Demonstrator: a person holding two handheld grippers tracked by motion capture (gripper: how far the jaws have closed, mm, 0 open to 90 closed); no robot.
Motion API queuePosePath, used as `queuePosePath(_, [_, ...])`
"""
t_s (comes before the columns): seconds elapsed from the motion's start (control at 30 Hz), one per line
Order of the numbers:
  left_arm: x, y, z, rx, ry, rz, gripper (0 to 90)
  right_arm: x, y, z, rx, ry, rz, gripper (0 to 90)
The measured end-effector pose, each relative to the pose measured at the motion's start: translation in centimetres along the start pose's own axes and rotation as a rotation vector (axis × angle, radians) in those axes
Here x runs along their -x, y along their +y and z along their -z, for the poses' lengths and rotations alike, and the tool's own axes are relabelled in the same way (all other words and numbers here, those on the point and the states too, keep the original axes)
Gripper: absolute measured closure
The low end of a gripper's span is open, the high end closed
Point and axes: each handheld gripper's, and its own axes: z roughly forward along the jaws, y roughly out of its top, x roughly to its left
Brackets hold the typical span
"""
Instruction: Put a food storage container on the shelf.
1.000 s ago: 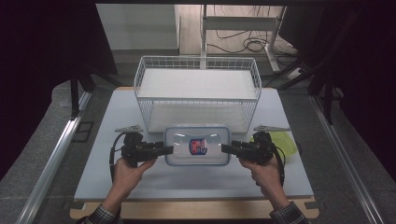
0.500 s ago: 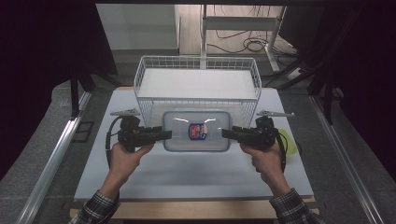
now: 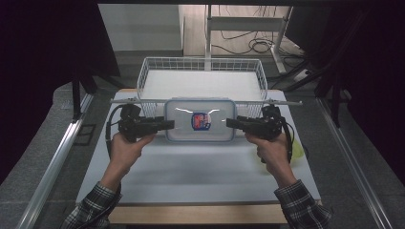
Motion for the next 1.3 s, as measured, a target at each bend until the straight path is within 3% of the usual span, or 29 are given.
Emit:
queuePosePath(0.77, [-0.7,5.6,0.9,0.048,0.003,-0.014,52.7,-0.4,5.8,-0.7,0.054,-0.006,0.018,50.0])
queuePosePath(1.3, [-1.7,8.6,0.2,0.04,0.014,-0.006,52.5,0.8,8.5,-1.3,0.075,-0.008,0.001,49.5])
